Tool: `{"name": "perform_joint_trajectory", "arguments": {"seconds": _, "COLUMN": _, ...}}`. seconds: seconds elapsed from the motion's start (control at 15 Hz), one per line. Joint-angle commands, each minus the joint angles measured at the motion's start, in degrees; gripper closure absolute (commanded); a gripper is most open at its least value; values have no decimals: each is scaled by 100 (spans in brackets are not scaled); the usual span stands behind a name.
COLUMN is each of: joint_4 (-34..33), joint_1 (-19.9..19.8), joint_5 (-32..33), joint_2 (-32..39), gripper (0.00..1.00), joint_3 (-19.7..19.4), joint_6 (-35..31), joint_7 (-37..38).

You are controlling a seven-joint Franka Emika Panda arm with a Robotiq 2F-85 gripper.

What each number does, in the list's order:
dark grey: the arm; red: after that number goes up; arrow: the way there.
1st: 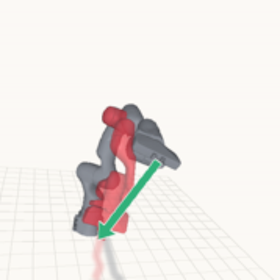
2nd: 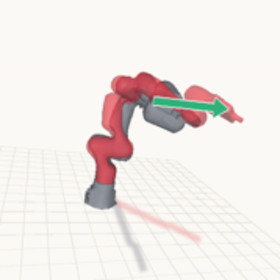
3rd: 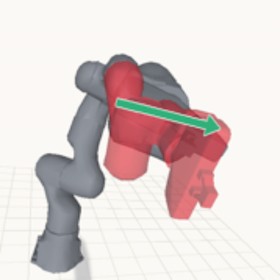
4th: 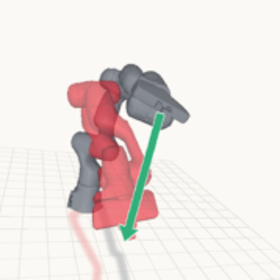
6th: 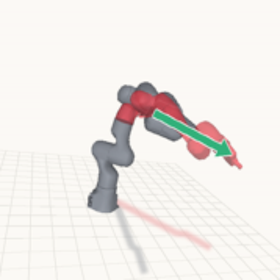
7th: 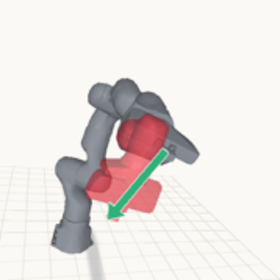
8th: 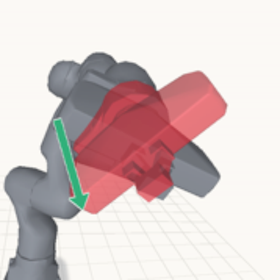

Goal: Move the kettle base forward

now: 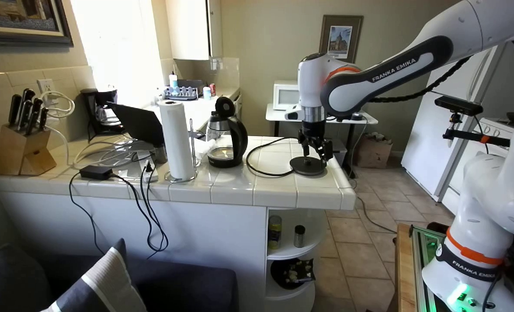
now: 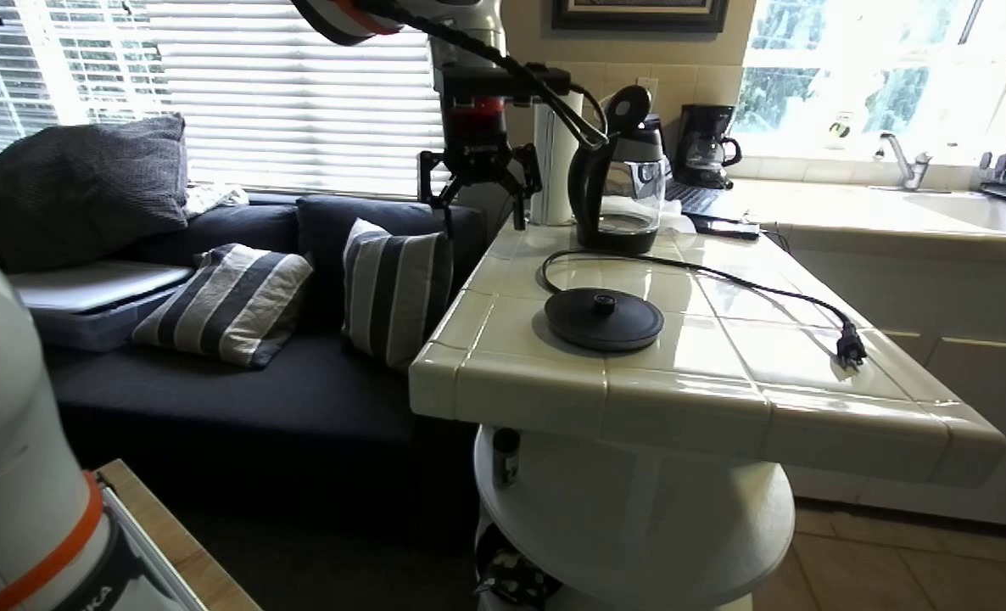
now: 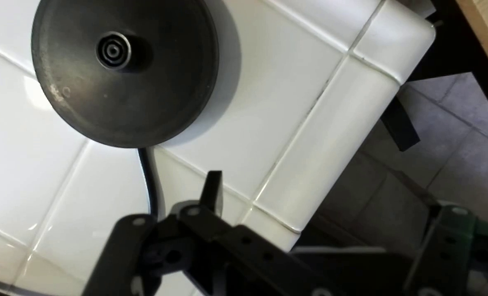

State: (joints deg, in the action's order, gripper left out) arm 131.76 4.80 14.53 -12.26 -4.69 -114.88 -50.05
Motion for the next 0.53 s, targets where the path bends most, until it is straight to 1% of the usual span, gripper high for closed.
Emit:
{"name": "perform_joint_trajectory", "arguments": {"seconds": 0.0, "joint_4": -170, "joint_1": -109, "joint_5": -220, "joint_2": 226, "gripper": 0, "joint_3": 37, "joint_6": -186, "joint_7": -111}}
{"name": "perform_joint_trajectory", "arguments": {"seconds": 0.07, "joint_4": -226, "joint_1": -118, "joint_5": -360, "joint_2": 329, "gripper": 0, "joint_3": -5, "joint_6": -327, "joint_7": -182}}
{"name": "perform_joint_trajectory", "arguments": {"seconds": 0.2, "joint_4": -352, "joint_1": -166, "joint_5": -413, "joint_2": 577, "gripper": 0, "joint_3": -50, "joint_6": -606, "joint_7": -408}}
{"name": "perform_joint_trajectory", "arguments": {"seconds": 0.47, "joint_4": -557, "joint_1": -336, "joint_5": -731, "joint_2": 1095, "gripper": 0, "joint_3": -83, "joint_6": -999, "joint_7": -1135}}
